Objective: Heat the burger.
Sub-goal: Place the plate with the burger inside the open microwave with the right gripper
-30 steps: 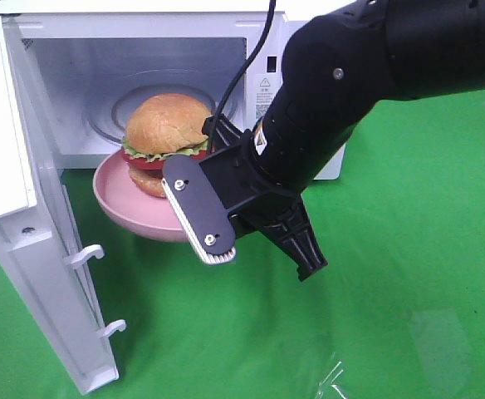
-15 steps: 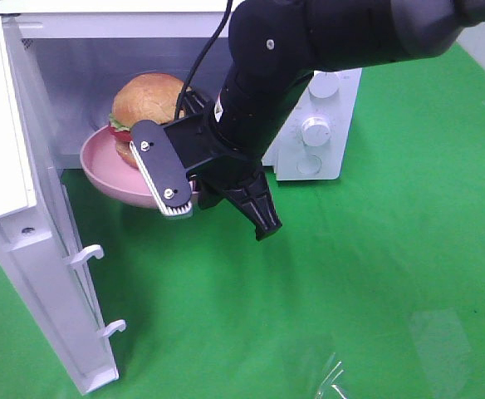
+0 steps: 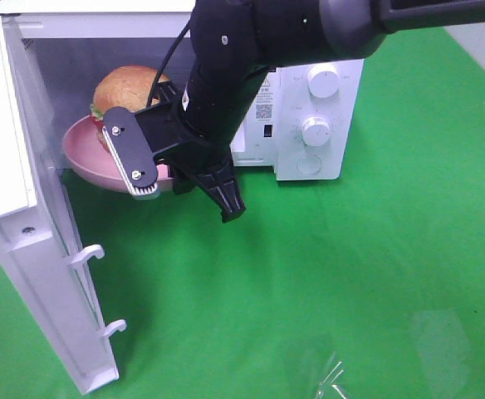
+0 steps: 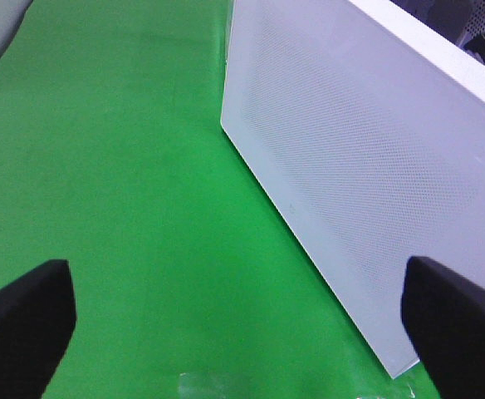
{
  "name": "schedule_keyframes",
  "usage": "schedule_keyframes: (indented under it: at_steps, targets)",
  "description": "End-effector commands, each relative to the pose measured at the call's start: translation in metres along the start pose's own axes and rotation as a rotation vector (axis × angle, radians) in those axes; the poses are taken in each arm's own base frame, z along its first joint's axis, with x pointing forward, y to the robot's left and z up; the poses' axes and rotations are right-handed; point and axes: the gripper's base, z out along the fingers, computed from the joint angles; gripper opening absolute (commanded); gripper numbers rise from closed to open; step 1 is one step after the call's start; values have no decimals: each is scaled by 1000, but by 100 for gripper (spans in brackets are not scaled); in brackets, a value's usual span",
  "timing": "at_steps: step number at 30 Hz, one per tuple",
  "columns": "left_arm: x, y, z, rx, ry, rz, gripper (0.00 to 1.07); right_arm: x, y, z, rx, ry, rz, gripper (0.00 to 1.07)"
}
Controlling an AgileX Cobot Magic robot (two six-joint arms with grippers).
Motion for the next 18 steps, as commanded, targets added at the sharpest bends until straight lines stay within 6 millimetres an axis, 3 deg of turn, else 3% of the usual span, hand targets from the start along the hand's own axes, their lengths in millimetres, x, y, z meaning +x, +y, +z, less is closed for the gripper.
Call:
schedule_keyframes:
  at_steps: [1, 18]
  targets:
    - [0, 0, 0, 5, -4, 2, 100, -1, -14, -4, 64, -6, 18, 0]
    - [0, 0, 0, 5, -4, 1, 100, 22, -42, 6, 102, 43, 107, 0]
